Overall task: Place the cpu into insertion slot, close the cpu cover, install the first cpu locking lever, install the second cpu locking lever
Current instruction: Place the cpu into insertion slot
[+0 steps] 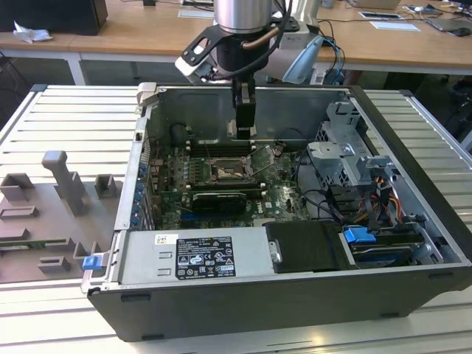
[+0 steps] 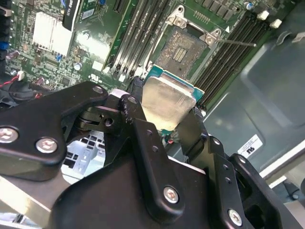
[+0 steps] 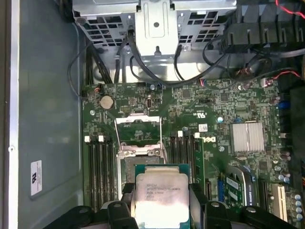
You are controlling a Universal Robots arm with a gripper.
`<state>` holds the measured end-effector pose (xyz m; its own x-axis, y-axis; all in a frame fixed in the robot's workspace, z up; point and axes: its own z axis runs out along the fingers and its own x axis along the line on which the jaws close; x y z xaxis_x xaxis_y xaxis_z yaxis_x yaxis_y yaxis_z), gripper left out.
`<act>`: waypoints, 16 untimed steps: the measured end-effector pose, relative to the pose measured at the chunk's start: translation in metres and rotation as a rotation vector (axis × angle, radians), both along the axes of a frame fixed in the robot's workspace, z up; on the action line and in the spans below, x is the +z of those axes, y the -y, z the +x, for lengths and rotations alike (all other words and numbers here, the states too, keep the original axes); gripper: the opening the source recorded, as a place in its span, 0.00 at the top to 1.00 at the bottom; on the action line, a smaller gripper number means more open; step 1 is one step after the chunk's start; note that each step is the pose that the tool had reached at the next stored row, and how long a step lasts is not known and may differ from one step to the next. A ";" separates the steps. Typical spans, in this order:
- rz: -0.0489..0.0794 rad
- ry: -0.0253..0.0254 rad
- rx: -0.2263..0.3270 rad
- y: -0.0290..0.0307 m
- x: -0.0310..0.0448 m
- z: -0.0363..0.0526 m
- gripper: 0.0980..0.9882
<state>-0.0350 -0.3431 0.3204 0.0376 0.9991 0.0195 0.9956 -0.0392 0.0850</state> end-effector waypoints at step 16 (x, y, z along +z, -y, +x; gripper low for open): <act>-0.001 0.0009 0.026 -0.0001 -0.0122 -0.0006 0.51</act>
<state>-0.0356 -0.3430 0.3082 0.0118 0.9998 0.0187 0.9962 -0.0133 0.0859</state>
